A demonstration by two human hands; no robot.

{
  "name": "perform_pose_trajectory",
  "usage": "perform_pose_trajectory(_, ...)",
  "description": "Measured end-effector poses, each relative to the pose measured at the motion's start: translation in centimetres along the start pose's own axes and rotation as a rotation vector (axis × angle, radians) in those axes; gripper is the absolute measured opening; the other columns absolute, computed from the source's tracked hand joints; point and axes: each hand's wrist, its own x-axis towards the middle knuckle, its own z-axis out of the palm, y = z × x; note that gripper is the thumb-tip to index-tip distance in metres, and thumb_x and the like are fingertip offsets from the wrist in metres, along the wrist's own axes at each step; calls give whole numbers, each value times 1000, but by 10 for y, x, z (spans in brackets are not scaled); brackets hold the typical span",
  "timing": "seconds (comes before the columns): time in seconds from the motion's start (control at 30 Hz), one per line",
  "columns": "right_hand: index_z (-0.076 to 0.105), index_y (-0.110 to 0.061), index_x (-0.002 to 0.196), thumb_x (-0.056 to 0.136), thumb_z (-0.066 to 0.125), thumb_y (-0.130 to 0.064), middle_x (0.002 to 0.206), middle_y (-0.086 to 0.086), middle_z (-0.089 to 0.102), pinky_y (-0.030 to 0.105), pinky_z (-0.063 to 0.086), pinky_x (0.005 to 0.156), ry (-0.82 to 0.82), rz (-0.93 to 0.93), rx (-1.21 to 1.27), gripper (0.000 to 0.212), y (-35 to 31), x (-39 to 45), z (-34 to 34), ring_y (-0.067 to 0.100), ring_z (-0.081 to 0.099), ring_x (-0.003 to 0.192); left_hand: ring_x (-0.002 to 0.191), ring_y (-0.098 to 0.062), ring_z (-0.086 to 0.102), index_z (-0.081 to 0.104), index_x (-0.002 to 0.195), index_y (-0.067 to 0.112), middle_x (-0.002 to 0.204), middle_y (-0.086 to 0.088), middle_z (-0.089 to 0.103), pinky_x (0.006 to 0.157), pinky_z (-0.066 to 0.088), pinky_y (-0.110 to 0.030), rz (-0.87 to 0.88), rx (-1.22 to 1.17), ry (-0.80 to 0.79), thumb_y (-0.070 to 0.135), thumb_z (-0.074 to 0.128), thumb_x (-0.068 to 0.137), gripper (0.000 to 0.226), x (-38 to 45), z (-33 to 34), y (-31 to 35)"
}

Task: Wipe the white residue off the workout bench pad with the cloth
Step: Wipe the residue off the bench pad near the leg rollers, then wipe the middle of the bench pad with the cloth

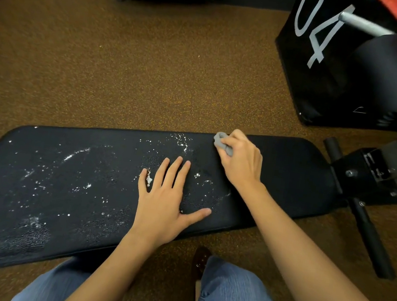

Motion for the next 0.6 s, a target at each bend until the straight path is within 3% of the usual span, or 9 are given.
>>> perform_pose_trajectory(0.13, 74, -25, 92, 96, 42, -58, 86, -6, 54, 35, 47, 67, -108, 97, 179, 46, -5, -38, -18, 15, 60, 78, 150, -12, 12, 27, 153, 20, 160, 5, 24, 122, 10, -46, -37, -240, 109, 70, 29, 91, 79, 1, -6, 20)
perform_pose_trajectory(0.23, 67, -29, 120, 102, 37, -45, 98, -8, 64, 40, 52, 77, -61, 231, 452, 39, 15, -57, -37, 10, 62, 85, 150, -14, 13, 28, 152, 16, 160, -1, 25, 121, 17, -41, -44, -429, 185, 56, 35, 97, 69, 11, -5, 51)
perform_pose_trajectory(0.3, 50, -31, 139, 102, 41, -33, 127, -5, 57, 37, 48, 92, 5, 192, 306, 38, 36, -69, -44, 11, 57, 111, 150, -20, 11, 27, 153, 13, 161, -8, 23, 121, 17, -40, -21, -399, 224, 50, 36, 99, 66, 22, 2, 75)
perform_pose_trajectory(0.37, 40, -32, 146, 103, 40, -30, 154, -1, 34, 41, 31, 110, -31, 129, 37, 43, 56, -81, -43, 18, 31, 142, 150, -31, 12, 26, 153, 8, 160, -17, 21, 119, 20, -45, -3, -224, 204, 47, 33, 99, 67, 35, 13, 99)
perform_pose_trajectory(0.4, 35, -34, 148, 104, 36, -32, 160, -2, 24, 42, 23, 115, -71, 94, -46, 44, 63, -86, -40, 18, 17, 148, 149, -35, 13, 26, 152, 5, 159, -20, 20, 119, 21, -47, -31, -148, 158, 45, 33, 99, 67, 41, 19, 111)
perform_pose_trajectory(0.5, 20, -39, 153, 104, 21, -44, 163, -6, 10, 43, 11, 122, -181, 33, -143, 49, 73, -94, -28, 13, 0, 150, 147, -39, 18, 30, 150, 0, 157, -24, 22, 117, 26, -49, -188, -108, 73, 34, 45, 100, 63, 52, 37, 130)
perform_pose_trajectory(0.6, 16, -39, 153, 102, 13, -48, 163, -6, 9, 42, 9, 122, -182, 31, -154, 52, 75, -95, -26, 13, -1, 150, 148, -41, 10, 17, 151, -6, 159, -27, 13, 119, 20, -48, -109, -4, 39, 21, 47, 96, 68, 55, 47, 120)
